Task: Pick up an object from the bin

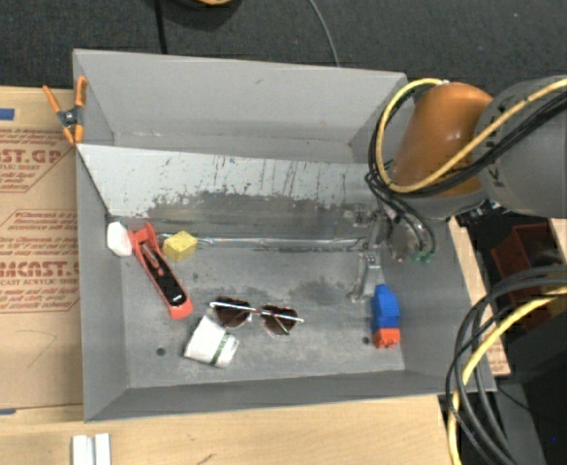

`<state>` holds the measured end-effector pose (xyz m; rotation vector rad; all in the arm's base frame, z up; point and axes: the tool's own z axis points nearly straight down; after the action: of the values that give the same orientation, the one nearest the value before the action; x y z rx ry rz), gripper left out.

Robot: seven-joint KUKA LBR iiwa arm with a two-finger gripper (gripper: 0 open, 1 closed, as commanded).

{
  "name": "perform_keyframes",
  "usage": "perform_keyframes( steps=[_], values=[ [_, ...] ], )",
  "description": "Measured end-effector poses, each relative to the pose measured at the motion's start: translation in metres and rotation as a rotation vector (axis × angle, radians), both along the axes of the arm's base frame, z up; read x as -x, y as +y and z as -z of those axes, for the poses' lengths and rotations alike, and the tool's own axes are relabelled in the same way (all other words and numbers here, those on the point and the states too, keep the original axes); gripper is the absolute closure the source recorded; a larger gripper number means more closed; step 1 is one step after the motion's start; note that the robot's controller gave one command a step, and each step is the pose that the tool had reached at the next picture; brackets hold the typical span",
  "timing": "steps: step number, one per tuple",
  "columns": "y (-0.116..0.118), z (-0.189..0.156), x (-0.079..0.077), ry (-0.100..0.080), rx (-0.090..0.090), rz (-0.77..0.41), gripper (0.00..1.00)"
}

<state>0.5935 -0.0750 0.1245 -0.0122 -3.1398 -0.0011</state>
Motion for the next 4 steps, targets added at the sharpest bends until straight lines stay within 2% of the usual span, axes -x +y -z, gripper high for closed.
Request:
perform_keyframes(
  steps=[1, 2, 3, 4],
  values=[
    [0.054, 0.015, 0.013, -0.003, 0.001, -0.249, 0.0],
    [0.082, 0.001, 0.019, -0.003, -0.002, -0.274, 0.0],
    [0.126, 0.043, 0.026, -0.007, 0.0, -0.058, 0.0],
    [0.147, 0.054, 0.016, -0.005, -0.003, -0.297, 1.0]
  ],
)
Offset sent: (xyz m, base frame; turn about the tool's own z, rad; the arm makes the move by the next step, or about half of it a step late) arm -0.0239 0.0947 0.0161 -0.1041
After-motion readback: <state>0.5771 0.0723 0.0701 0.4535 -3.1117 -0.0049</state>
